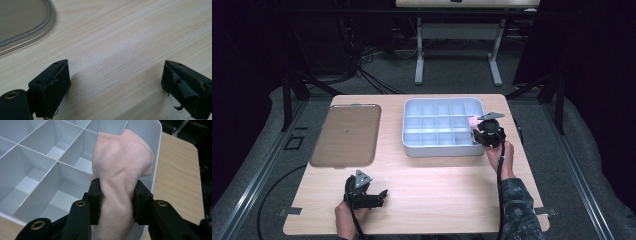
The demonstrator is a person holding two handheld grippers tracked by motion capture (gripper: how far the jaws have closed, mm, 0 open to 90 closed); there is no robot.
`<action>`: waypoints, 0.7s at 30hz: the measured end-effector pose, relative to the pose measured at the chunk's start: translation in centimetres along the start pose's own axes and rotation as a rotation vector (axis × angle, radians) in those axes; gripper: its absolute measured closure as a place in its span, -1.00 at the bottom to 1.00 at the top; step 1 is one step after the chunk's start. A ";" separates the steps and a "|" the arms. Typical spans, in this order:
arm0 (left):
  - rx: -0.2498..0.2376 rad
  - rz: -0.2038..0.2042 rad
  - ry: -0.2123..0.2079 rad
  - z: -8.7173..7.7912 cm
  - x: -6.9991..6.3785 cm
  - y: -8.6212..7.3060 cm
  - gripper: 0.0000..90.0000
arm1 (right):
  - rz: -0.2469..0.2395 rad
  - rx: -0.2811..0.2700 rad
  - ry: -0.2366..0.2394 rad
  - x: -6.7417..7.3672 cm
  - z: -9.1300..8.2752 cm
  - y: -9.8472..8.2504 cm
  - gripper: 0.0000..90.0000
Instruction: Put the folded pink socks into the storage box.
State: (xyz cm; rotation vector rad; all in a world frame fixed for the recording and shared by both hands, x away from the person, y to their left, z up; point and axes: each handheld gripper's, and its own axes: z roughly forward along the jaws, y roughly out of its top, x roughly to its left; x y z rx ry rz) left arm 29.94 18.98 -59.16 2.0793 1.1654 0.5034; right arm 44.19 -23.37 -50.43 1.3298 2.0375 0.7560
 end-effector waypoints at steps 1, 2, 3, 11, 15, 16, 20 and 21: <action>0.000 0.000 0.000 0.0 0.0 0.0 -0.82 | -0.008 0.005 -0.009 0.0 0.1 0.0 0.44; 0.000 0.000 0.001 0.0 0.0 0.0 -0.82 | -0.008 0.007 -0.013 0.1 0.2 0.0 0.43; 0.000 0.000 0.000 0.0 0.0 0.0 -0.82 | -0.011 0.009 -0.008 0.1 0.2 0.0 0.43; 0.000 0.000 0.000 0.0 0.0 0.0 -0.82 | -0.038 0.037 -0.030 0.6 0.8 0.0 0.40; 0.000 0.000 0.000 0.0 0.0 0.0 -0.82 | -0.054 0.045 -0.046 0.7 1.0 -0.1 0.40; 0.000 0.001 0.000 0.0 0.0 0.0 -0.82 | -0.059 0.054 -0.042 0.8 1.2 -0.1 0.39; 0.000 0.000 0.001 0.0 0.0 0.0 -0.82 | -0.061 0.065 -0.049 0.8 1.4 -0.1 0.32; -0.001 0.000 0.001 0.0 0.0 0.0 -0.82 | -0.059 0.063 -0.046 0.8 1.4 -0.1 0.29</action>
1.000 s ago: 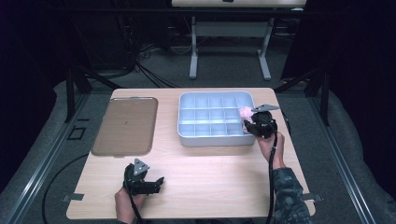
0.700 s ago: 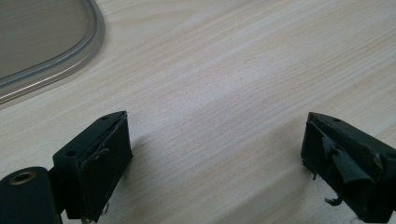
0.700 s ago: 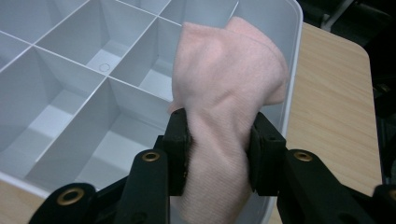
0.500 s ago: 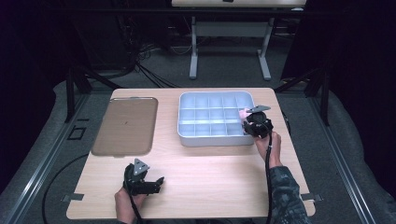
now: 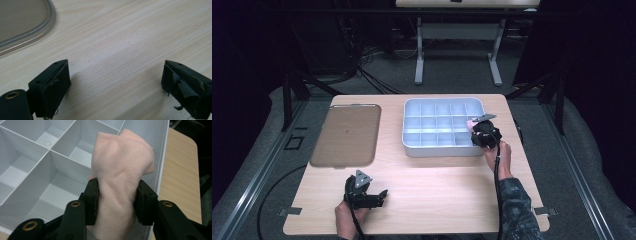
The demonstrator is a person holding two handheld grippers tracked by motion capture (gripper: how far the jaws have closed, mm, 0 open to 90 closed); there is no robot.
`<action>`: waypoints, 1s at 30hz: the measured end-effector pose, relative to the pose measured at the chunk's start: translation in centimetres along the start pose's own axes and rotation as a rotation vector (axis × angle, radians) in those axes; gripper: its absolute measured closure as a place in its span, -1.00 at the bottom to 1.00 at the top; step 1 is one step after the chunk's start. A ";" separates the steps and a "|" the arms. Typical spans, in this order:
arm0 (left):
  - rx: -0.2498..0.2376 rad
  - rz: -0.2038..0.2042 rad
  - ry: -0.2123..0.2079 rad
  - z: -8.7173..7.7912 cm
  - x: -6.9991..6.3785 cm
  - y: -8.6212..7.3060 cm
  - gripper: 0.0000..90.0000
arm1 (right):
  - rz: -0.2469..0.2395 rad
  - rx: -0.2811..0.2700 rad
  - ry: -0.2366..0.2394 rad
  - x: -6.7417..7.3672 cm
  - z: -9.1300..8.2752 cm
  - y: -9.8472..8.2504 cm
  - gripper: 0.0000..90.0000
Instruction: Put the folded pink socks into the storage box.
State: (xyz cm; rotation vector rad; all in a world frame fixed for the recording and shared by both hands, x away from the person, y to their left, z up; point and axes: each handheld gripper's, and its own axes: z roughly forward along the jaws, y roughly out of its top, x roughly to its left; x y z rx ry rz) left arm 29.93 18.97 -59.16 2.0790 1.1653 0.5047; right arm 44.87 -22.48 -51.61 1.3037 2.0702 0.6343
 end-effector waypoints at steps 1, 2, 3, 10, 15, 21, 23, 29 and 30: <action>-0.002 0.001 0.000 0.0 0.0 0.0 -0.80 | 0.010 0.002 0.006 -0.1 0.0 0.0 0.19; -0.002 0.001 0.000 0.0 0.0 0.0 -0.80 | 0.010 0.002 0.006 -0.1 0.0 0.0 0.19; -0.002 0.000 0.000 0.0 0.0 0.0 -0.80 | 0.020 0.006 0.024 -0.3 -0.3 0.0 0.09; -0.002 0.000 0.000 0.0 0.0 0.0 -0.80 | 0.039 -0.010 0.063 -0.7 -1.2 0.0 -0.01; -0.002 0.000 0.000 0.0 0.0 0.0 -0.80 | 0.039 -0.019 0.059 -0.8 -1.0 -0.2 0.25; -0.001 0.000 0.000 0.0 0.0 0.0 -0.80 | 0.029 -0.006 0.052 -0.7 -1.0 -0.2 0.25; -0.001 0.000 0.000 0.0 0.0 0.0 -0.80 | 0.034 -0.006 0.057 -0.7 -1.2 -0.1 0.21; -0.001 -0.001 0.001 0.0 0.0 0.0 -0.80 | 0.024 0.001 0.078 -0.5 -2.9 -0.1 0.33; -0.001 0.000 0.001 0.0 0.0 0.0 -0.80 | 0.030 -0.005 0.080 -0.4 -3.1 -0.1 0.37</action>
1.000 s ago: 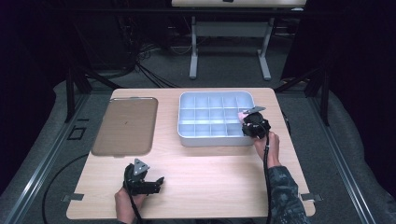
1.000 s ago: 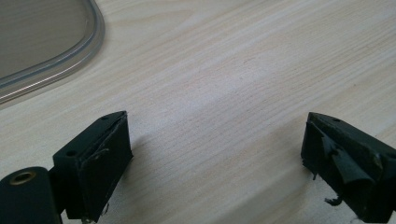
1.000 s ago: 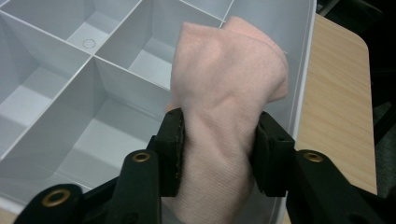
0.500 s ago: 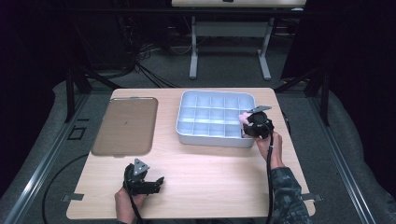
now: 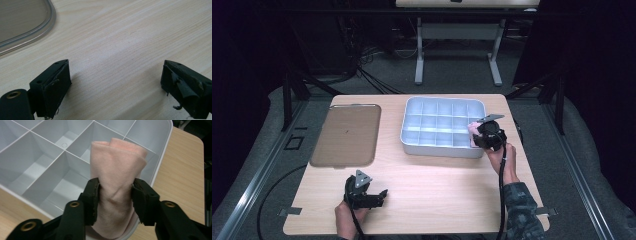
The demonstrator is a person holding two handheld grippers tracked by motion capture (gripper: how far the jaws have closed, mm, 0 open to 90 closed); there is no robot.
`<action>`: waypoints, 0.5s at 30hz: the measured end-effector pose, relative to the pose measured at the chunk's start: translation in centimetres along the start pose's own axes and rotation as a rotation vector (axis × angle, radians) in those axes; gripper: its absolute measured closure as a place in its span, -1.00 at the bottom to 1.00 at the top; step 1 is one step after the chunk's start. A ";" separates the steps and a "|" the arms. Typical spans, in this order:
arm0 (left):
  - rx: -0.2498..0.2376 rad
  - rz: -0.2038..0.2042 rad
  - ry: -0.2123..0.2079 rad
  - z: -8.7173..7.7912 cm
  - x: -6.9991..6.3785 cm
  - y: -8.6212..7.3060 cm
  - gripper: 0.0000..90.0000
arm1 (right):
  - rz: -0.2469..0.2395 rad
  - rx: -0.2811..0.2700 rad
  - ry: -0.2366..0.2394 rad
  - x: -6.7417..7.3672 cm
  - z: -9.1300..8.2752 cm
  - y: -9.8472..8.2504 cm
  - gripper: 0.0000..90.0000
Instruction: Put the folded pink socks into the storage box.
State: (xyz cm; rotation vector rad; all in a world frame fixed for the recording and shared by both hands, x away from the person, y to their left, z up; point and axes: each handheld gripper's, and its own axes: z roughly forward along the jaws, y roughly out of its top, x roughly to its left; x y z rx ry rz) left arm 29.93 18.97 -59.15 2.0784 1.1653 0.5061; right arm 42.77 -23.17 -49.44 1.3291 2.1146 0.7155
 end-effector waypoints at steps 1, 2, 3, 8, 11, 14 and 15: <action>0.000 0.000 0.000 0.0 0.0 0.0 -0.80 | -0.004 0.004 -0.003 0.0 -0.2 0.0 0.41; 0.000 -0.001 0.000 0.0 0.0 0.0 -0.80 | -0.006 0.009 0.003 0.0 -0.3 0.0 0.45; 0.000 -0.001 0.000 0.0 0.0 0.0 -0.80 | -0.003 0.006 0.007 0.1 -0.3 -0.1 0.50; 0.000 -0.001 0.000 0.0 0.0 0.0 -0.80 | -0.011 0.062 0.013 0.3 0.8 -0.3 0.58; -0.001 -0.001 0.001 0.0 0.0 0.0 -0.80 | -0.003 0.079 0.013 0.2 1.7 -0.5 0.61; 0.000 -0.001 0.001 0.0 0.0 0.0 -0.80 | -0.010 0.110 0.001 0.2 2.4 -0.8 0.62; 0.000 -0.001 0.000 0.0 0.0 0.0 -0.80 | -0.004 0.110 0.009 0.0 2.4 -0.9 0.55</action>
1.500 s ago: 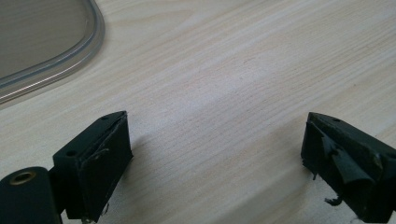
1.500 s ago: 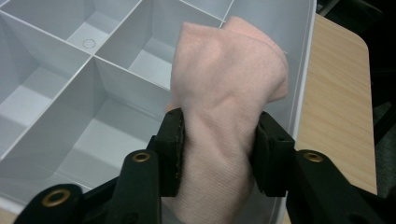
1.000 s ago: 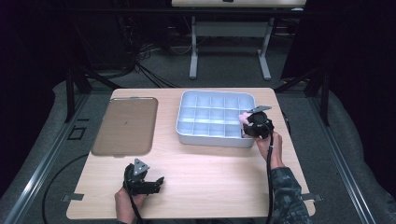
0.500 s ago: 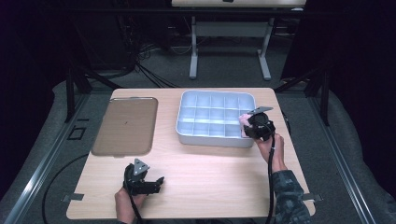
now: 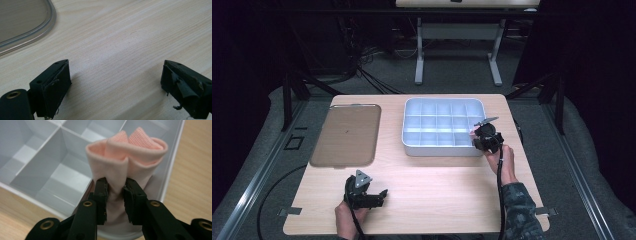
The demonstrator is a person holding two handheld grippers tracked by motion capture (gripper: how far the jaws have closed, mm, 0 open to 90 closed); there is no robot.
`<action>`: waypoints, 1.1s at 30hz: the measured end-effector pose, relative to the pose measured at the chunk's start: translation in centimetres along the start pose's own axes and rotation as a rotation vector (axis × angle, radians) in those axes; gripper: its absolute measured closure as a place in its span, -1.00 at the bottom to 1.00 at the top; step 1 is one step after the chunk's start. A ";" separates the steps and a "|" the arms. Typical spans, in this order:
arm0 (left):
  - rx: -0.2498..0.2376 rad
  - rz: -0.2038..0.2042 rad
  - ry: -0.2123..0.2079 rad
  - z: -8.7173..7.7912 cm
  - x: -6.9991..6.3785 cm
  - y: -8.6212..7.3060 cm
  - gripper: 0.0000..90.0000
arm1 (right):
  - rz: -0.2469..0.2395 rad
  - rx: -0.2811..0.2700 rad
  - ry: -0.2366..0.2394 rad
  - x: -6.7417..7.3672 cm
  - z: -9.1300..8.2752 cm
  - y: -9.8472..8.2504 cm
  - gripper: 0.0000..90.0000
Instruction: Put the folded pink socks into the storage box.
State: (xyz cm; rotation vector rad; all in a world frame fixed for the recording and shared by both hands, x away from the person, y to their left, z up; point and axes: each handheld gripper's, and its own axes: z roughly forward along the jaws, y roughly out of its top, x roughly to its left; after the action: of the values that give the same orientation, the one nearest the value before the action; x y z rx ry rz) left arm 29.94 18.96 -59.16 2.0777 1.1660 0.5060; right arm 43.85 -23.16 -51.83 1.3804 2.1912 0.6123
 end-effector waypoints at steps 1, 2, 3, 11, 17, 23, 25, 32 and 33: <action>0.000 0.000 0.002 0.0 0.0 0.0 -0.80 | 0.006 -0.001 0.002 -0.2 0.0 -0.1 0.51; -0.001 -0.001 0.000 0.0 0.0 0.0 -0.80 | 0.014 -0.018 0.018 -0.3 -0.4 -0.2 0.39; -0.001 -0.001 0.000 0.0 0.0 0.0 -0.80 | 0.014 -0.018 0.018 -0.3 -0.4 -0.2 0.39; 0.000 -0.001 0.001 0.0 0.0 0.0 -0.80 | 0.036 -0.095 0.031 -0.8 -2.7 -0.2 0.30; 0.000 -0.001 0.001 0.0 0.0 0.0 -0.80 | 0.061 -0.140 0.027 -1.4 -4.1 -0.2 0.30; -0.001 -0.001 0.001 0.0 0.0 0.0 -0.80 | 0.076 -0.195 0.073 -1.7 -6.1 -0.7 0.14; -0.001 -0.001 0.002 0.0 0.0 0.0 -0.80 | 0.086 -0.210 0.100 -1.7 -6.9 -1.0 0.03; -0.001 -0.002 0.002 0.0 0.0 0.0 -0.80 | 0.061 -0.255 0.162 -0.8 -9.8 -2.6 -0.44; -0.001 -0.001 0.001 0.0 0.0 0.0 -0.80 | 0.053 -0.264 0.159 -0.6 -10.2 -2.9 -0.52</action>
State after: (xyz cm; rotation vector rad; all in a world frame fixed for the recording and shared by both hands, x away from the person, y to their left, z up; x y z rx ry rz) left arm 29.95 18.95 -59.16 2.0761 1.1680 0.5072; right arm 35.84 -26.01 -45.45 1.2911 2.1063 1.0226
